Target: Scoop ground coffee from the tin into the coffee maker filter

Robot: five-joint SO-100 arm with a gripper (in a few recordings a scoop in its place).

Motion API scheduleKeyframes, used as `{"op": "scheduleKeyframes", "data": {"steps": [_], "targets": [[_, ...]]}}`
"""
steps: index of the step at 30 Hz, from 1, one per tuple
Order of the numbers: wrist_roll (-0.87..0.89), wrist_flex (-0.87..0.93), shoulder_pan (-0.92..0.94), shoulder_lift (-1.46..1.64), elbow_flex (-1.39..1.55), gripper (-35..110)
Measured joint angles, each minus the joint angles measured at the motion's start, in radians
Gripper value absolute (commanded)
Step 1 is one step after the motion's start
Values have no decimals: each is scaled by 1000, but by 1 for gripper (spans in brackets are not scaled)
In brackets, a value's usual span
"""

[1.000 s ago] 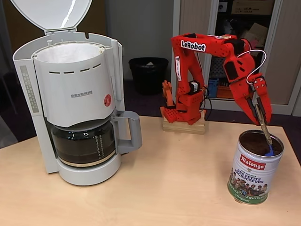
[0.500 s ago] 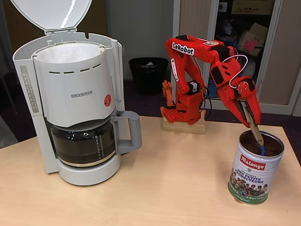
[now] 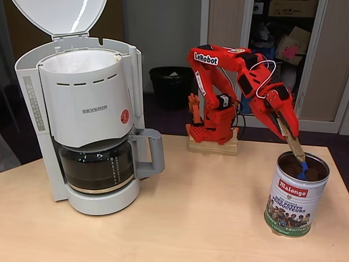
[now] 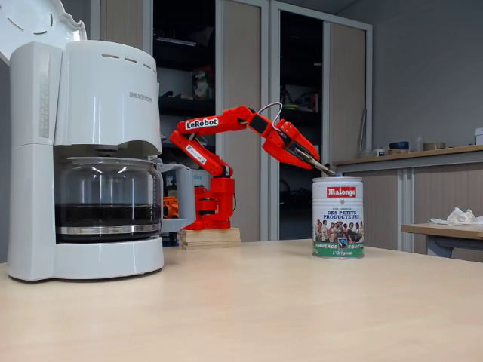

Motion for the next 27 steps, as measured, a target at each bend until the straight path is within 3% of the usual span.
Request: {"op": "scheduleKeyframes", "data": {"steps": [14, 27], "targets": [[66, 0, -18, 261, 206, 0], [236, 28, 11, 538, 295, 0]]}}
